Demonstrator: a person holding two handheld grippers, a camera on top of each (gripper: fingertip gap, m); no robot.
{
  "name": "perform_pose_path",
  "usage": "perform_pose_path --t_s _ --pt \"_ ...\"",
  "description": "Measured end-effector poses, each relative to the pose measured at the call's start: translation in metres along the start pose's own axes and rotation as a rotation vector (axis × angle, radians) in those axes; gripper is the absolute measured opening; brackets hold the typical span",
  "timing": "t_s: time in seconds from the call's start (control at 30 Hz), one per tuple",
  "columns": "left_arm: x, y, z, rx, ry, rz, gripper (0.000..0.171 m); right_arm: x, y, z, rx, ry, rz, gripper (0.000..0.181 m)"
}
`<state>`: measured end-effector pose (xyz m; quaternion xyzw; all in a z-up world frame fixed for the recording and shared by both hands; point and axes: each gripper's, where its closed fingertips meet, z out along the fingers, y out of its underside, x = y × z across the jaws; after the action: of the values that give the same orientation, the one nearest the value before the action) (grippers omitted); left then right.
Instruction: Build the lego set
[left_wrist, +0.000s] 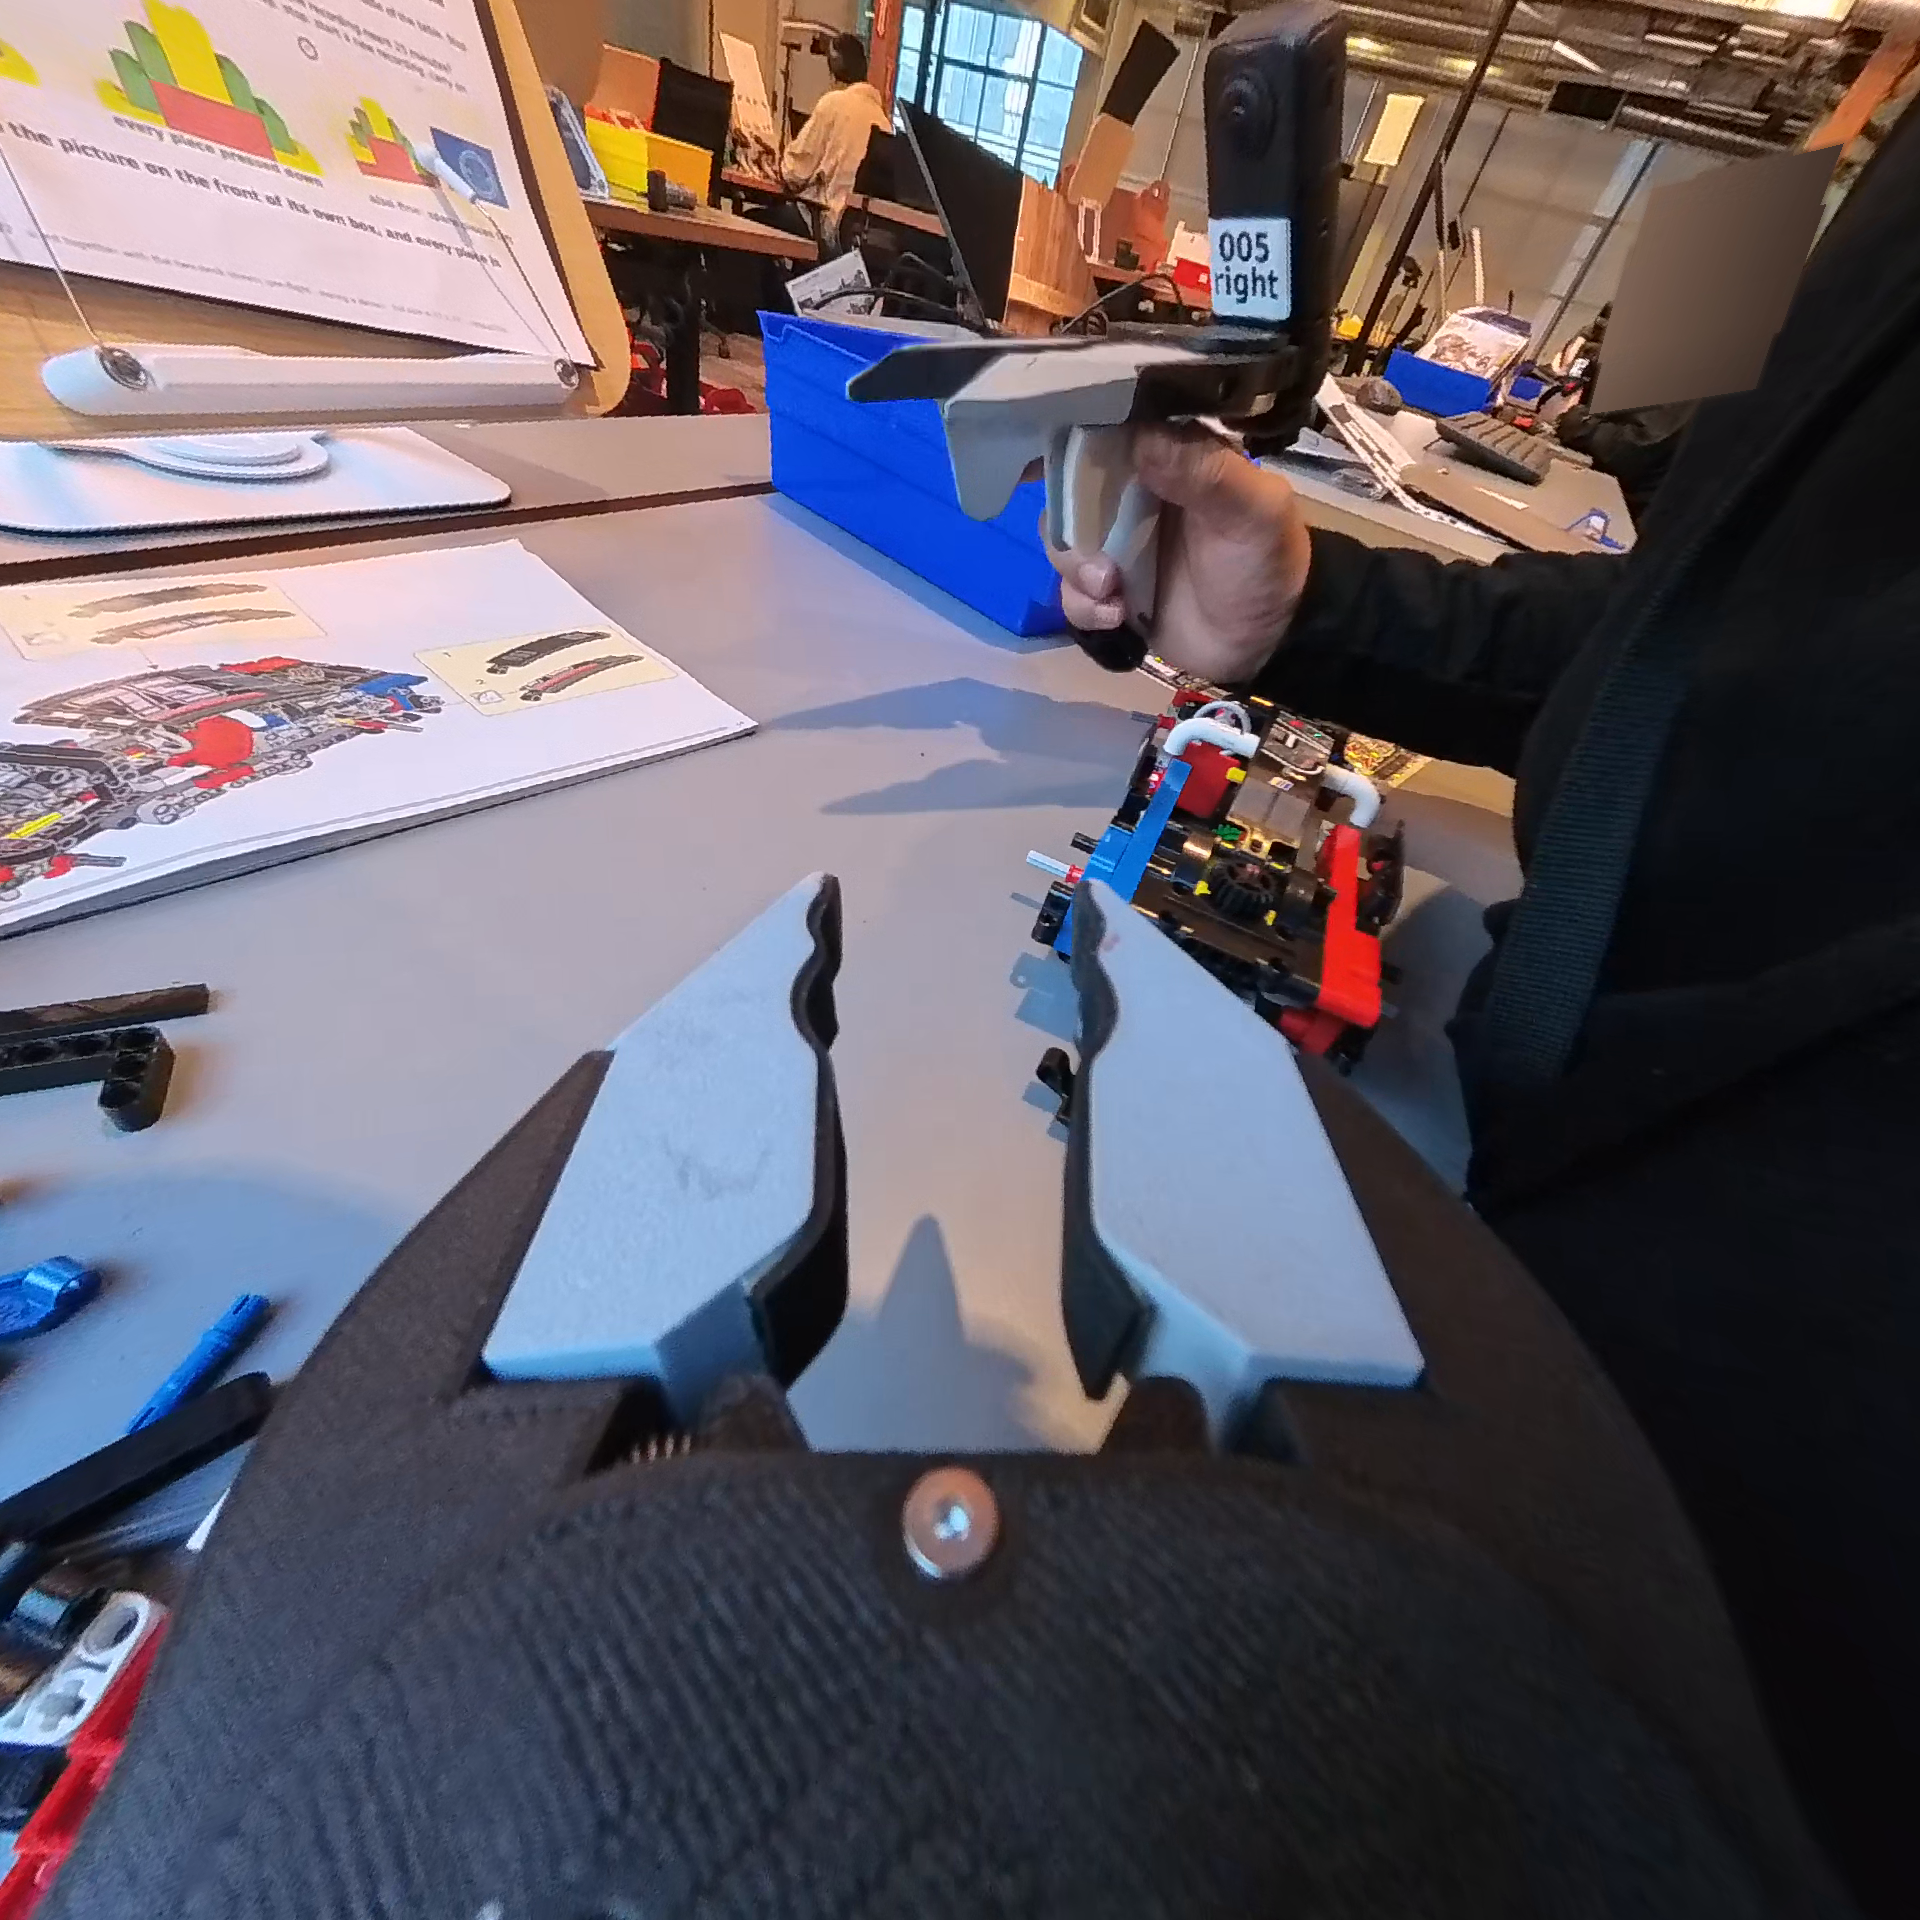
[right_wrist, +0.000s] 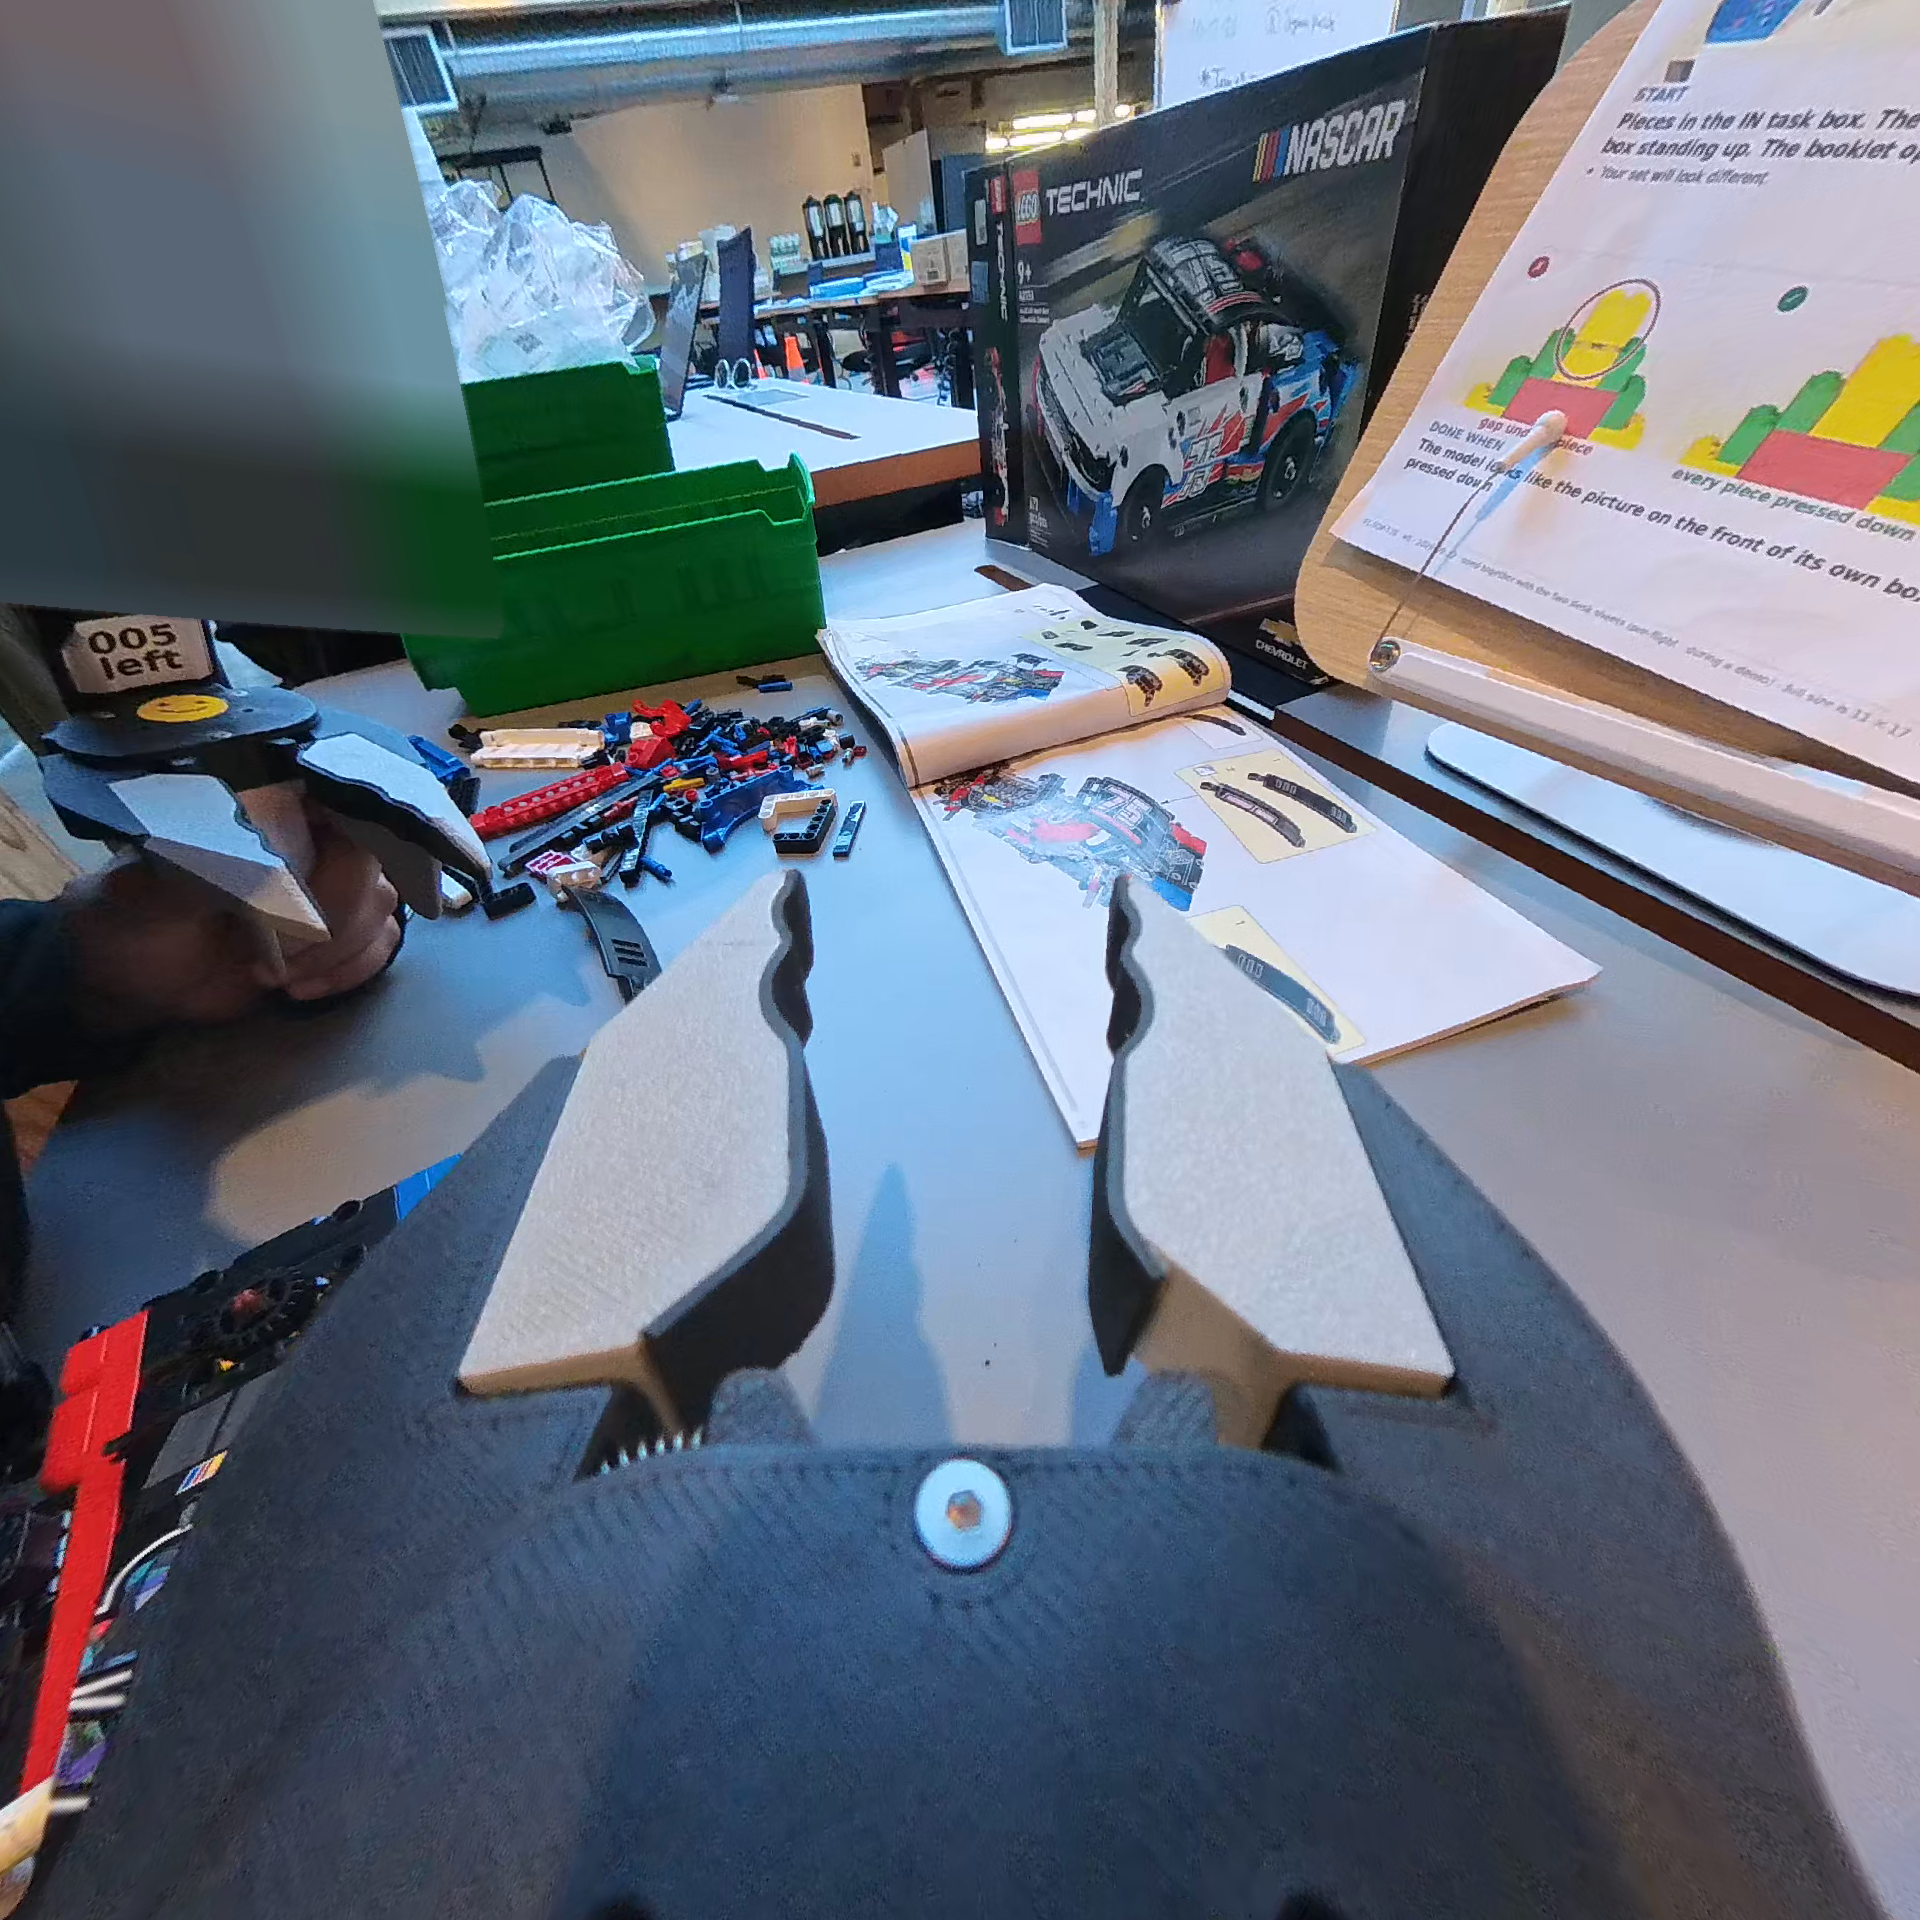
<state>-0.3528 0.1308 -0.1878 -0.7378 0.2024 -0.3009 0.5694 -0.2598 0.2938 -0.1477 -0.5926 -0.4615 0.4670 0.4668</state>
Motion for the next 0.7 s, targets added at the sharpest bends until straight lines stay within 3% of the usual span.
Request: perform_pose_path --t_s 0.47,0.7 --pt "0.002 0.001 0.001 -0.007 0.001 0.015 0.041 -0.009 -0.005 -0.006 0.007 0.001 -0.009 0.054" --pt "0.004 0.005 0.004 -0.04 -0.016 0.056 0.041 -0.025 -0.024 -0.028 0.065 0.001 -0.028 0.054"
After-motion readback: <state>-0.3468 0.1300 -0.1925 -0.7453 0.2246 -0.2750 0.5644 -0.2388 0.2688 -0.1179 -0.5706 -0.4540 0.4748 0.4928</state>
